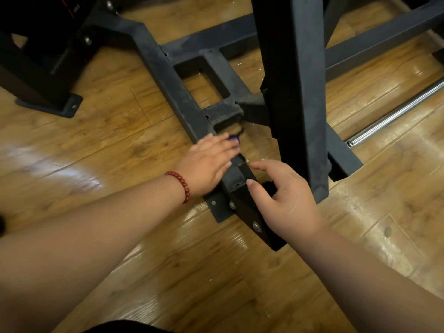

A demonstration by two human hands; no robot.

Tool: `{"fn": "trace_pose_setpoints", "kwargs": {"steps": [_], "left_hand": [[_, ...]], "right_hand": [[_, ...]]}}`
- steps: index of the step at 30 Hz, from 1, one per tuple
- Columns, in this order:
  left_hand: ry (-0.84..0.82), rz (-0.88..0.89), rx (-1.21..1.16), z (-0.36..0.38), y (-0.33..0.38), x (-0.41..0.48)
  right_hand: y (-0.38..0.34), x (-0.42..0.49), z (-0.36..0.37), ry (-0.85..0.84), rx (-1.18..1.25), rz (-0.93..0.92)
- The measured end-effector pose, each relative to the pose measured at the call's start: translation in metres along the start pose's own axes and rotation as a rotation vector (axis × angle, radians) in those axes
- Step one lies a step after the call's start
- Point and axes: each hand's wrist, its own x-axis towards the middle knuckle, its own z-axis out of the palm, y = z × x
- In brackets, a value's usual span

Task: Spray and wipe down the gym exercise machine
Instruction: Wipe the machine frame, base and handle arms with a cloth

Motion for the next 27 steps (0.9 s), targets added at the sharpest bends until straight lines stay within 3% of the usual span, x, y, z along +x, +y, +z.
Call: {"fn": "trace_pose_setpoints", "kwargs": {"steps": [2, 4, 8, 11, 17, 19, 23, 27], "left_hand": [[-0.045, 0.160, -0.020, 0.006, 0.010, -0.009], [-0.074, 0.196, 0.010, 0.003, 0.002, -0.007], [-0.006, -0.092, 0.081, -0.016, -0.033, 0.008], [-0.002, -0.176, 0.046, -0.018, -0.028, 0.009], [-0.119, 0.179, -0.063, 0.005, 0.007, -0.016], [-0.092, 0.109, -0.025, -0.004, -0.011, -0.008], [-0.028, -0.221, 0.025, -0.027, -0.041, 0.008], [-0.198, -0.155, -0.014, -0.031, -0.016, 0.004]], "right_hand": [[-0.001, 0.002, 0.000, 0.012, -0.010, -0.014], [-0.002, 0.003, 0.000, 0.011, -0.014, -0.003], [-0.004, 0.002, -0.002, -0.031, -0.014, 0.030], [-0.008, 0.003, -0.002, -0.045, -0.016, 0.038], [-0.009, 0.004, 0.001, -0.065, 0.003, 0.024], [-0.007, 0.004, 0.001, -0.080, 0.006, 0.042], [-0.009, 0.001, 0.000, -0.064, 0.026, 0.085], [-0.011, 0.000, -0.001, -0.035, 0.028, 0.106]]}}
